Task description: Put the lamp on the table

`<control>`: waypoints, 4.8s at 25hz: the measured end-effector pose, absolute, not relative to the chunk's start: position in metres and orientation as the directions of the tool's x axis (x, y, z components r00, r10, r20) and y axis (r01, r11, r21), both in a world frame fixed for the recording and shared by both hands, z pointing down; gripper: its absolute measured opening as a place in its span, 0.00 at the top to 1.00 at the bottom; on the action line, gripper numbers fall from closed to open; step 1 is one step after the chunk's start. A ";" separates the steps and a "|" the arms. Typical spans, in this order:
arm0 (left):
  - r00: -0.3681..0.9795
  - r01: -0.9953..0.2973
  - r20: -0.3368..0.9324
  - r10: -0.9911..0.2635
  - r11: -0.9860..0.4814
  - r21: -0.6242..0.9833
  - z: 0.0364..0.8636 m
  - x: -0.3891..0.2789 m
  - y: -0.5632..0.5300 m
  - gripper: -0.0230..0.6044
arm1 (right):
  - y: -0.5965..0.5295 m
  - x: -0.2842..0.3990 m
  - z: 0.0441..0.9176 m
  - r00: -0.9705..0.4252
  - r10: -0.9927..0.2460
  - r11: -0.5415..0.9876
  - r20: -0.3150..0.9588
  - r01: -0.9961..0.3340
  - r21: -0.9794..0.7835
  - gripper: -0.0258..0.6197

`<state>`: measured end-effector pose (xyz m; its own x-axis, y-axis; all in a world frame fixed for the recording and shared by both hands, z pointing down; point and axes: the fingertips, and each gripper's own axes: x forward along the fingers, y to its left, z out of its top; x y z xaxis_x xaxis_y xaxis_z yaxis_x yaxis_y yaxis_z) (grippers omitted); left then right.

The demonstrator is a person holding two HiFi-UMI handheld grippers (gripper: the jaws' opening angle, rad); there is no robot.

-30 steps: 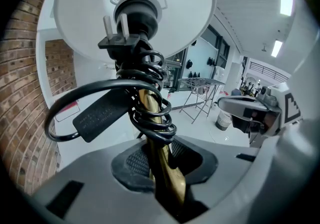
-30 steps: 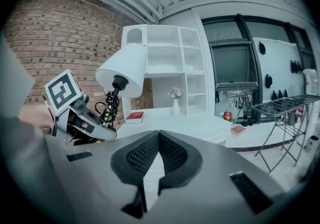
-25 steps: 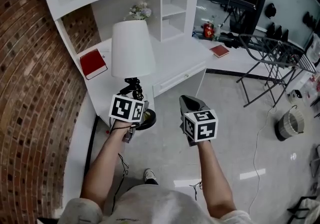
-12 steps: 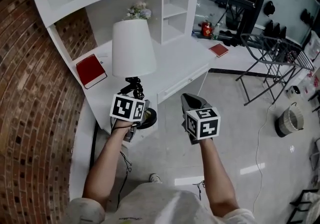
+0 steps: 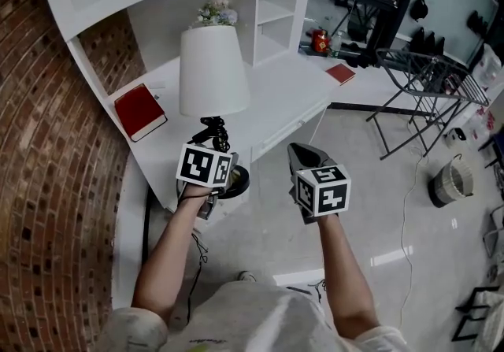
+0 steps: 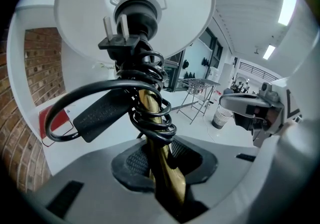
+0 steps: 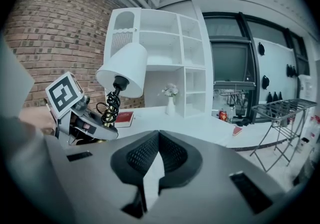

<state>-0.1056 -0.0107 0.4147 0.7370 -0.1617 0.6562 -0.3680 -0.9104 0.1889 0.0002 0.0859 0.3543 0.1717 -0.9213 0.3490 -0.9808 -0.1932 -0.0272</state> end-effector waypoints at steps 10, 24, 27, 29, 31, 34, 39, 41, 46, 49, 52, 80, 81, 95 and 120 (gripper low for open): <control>0.745 -0.327 0.654 -0.130 -0.926 0.189 0.418 -0.103 -0.011 0.80 | 0.085 -0.001 0.356 0.206 -0.913 -0.229 0.351 -0.973 -0.023 0.95; 0.745 -0.303 0.656 -0.123 -0.938 0.168 0.418 -0.087 -0.014 0.80 | 0.077 0.014 0.353 0.220 -0.917 -0.235 0.334 -0.972 -0.004 0.95; 0.744 -0.297 0.657 -0.126 -0.942 0.156 0.419 -0.077 -0.016 0.80 | 0.074 0.023 0.354 0.221 -0.918 -0.237 0.329 -0.971 -0.009 0.95; 0.737 -0.295 0.664 -0.126 -0.944 0.148 0.422 -0.071 -0.018 0.80 | 0.072 0.030 0.356 0.220 -0.919 -0.239 0.326 -0.971 -0.017 0.95; 0.730 -0.292 0.672 -0.125 -0.946 0.141 0.425 -0.063 -0.019 0.80 | 0.070 0.040 0.358 0.223 -0.921 -0.245 0.320 -0.969 -0.029 0.95; 0.722 -0.295 0.680 -0.129 -0.946 0.133 0.429 -0.047 -0.023 0.80 | 0.065 0.058 0.359 0.222 -0.925 -0.246 0.308 -0.968 -0.041 0.95; 0.721 -0.303 0.679 -0.141 -0.944 0.127 0.431 -0.008 -0.036 0.80 | 0.049 0.096 0.369 0.202 -0.932 -0.230 0.302 -0.971 -0.059 0.95; 0.721 -0.311 0.677 -0.145 -0.942 0.128 0.432 0.010 -0.041 0.80 | 0.043 0.115 0.372 0.195 -0.932 -0.225 0.305 -0.972 -0.066 0.95; 0.721 -0.330 0.676 -0.153 -0.933 0.141 0.430 0.056 -0.051 0.80 | 0.031 0.164 0.371 0.179 -0.935 -0.212 0.304 -0.974 -0.075 0.95; 0.715 -0.345 0.680 -0.160 -0.927 0.145 0.431 0.081 -0.058 0.80 | 0.021 0.189 0.373 0.162 -0.936 -0.197 0.314 -0.977 -0.083 0.95; 0.709 -0.363 0.685 -0.170 -0.920 0.147 0.432 0.103 -0.065 0.80 | 0.012 0.211 0.374 0.142 -0.936 -0.177 0.322 -0.981 -0.081 0.95; 0.657 -0.492 0.707 -0.262 -0.860 0.139 0.439 0.209 -0.089 0.80 | -0.029 0.323 0.388 -0.009 -0.938 -0.033 0.346 -0.993 -0.114 0.95; 0.654 -0.498 0.708 -0.268 -0.856 0.136 0.439 0.208 -0.090 0.80 | -0.030 0.324 0.389 -0.017 -0.938 -0.025 0.347 -0.993 -0.115 0.95; 0.580 -0.617 0.732 -0.358 -0.779 0.108 0.445 0.168 -0.105 0.80 | -0.071 0.284 0.393 -0.217 -0.920 0.184 0.327 -0.974 -0.130 0.95; 0.529 -0.711 0.732 -0.429 -0.696 0.106 0.461 0.033 -0.201 0.80 | -0.188 0.128 0.397 -0.392 -0.843 0.391 0.368 -0.917 -0.079 0.95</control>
<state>0.0328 -0.2011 0.4605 0.5293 -0.4290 0.7320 -0.7106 -0.6956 0.1061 0.1281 -0.1881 0.3968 -0.3918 -0.8434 0.3676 -0.9168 0.3914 -0.0792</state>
